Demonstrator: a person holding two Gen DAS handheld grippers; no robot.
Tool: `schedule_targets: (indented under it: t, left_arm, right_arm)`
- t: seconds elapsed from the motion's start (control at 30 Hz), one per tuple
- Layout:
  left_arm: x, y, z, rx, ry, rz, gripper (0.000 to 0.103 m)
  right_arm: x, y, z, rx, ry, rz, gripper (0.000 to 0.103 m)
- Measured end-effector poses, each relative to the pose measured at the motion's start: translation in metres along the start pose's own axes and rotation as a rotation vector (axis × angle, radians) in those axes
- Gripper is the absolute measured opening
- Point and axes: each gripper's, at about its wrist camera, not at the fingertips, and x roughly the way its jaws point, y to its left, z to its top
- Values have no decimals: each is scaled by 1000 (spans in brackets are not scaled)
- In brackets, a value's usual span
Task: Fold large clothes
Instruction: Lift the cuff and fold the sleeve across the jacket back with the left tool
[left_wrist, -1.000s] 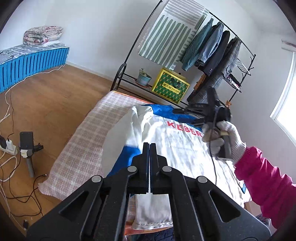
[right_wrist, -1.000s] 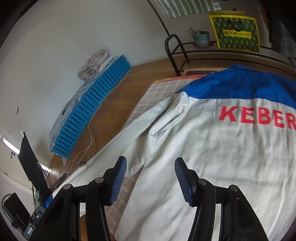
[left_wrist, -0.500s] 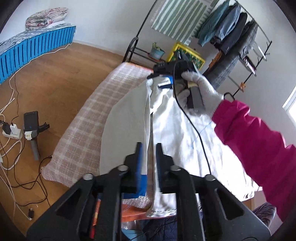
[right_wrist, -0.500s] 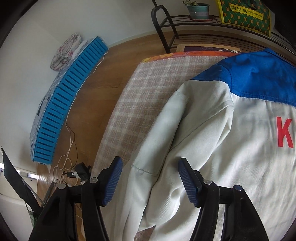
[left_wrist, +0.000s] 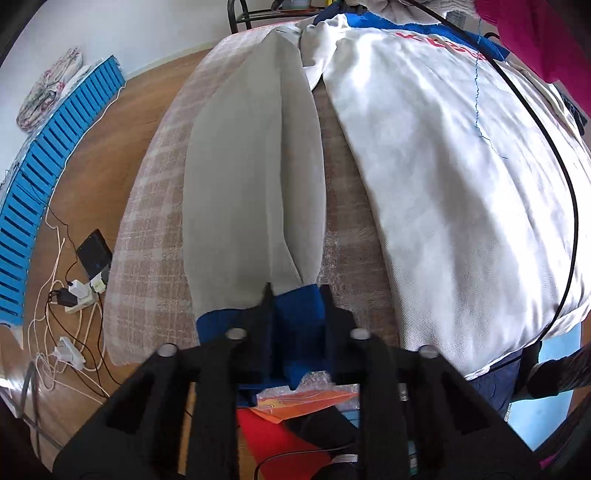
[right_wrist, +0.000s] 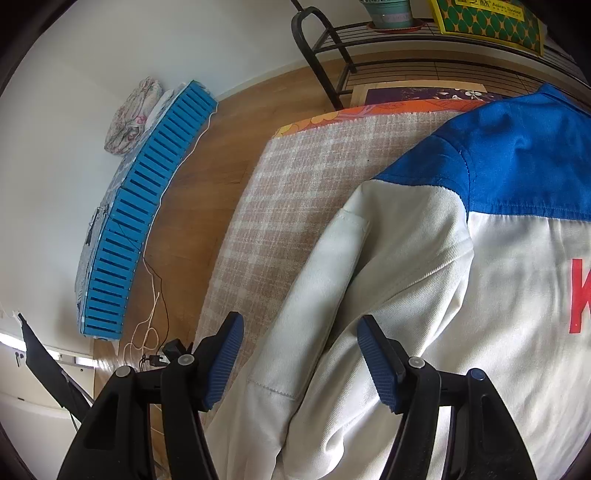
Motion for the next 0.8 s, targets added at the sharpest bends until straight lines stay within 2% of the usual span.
schedule_targets:
  t: [0.1,0.2,0.3,0.4,0.47,0.53,0.63,0.67,0.7,0.8]
  left_arm:
    - [-18,24,5,-112,-38,-103,9]
    - [-56,65,10,-291,-151,-219,8]
    - [-88,98,10,-409,-261,-243,8]
    - [-102,117,9,-473,-313,-254,8]
    - [-102,121,5,-491,-312,-252,8]
    - [-99,121,3,-488,-301,-265,8]
    - [-100,111,10,-463,-301,-282,8]
    - [-100,107,15,-447,-307,-282,7]
    - [-104,103,17,-431,-315,-285,7]
    - [-116,85,21,-371,-343,-309,7]
  right_arm:
    - [-1,1,3,-20,-1,-10,67]
    - [-11,1,8,-23,-15,6,67]
    - [-19,8,12,-60,-34,18,67]
    - [-8,16,13,-69,5,23,67]
    - [10,19,9,-57,56,-22,67]
    - [25,18,7,-36,89,-74,67]
    - [39,12,6,10,98,-59,66]
    - [43,11,7,13,98,-62,62]
    - [44,11,8,10,96,-65,44]
    - [36,10,12,20,78,-36,7]
